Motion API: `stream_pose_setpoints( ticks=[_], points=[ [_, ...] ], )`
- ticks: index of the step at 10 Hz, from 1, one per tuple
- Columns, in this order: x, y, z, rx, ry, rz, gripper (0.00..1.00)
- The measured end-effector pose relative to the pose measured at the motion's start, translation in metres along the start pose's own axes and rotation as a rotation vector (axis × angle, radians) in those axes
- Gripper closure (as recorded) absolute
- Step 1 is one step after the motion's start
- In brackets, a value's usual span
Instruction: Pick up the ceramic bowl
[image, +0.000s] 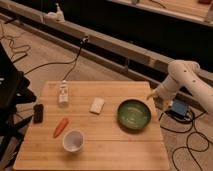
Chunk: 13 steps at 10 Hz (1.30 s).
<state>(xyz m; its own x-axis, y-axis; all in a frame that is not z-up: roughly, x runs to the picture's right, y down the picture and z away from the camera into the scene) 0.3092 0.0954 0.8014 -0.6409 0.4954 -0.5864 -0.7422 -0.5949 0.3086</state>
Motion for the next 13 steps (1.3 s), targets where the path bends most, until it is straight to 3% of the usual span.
stream_pose_setpoints(
  ticks=[13],
  points=[
    [-0.0021,-0.0007,-0.0021,0.007,-0.010,-0.002,0.35]
  ],
)
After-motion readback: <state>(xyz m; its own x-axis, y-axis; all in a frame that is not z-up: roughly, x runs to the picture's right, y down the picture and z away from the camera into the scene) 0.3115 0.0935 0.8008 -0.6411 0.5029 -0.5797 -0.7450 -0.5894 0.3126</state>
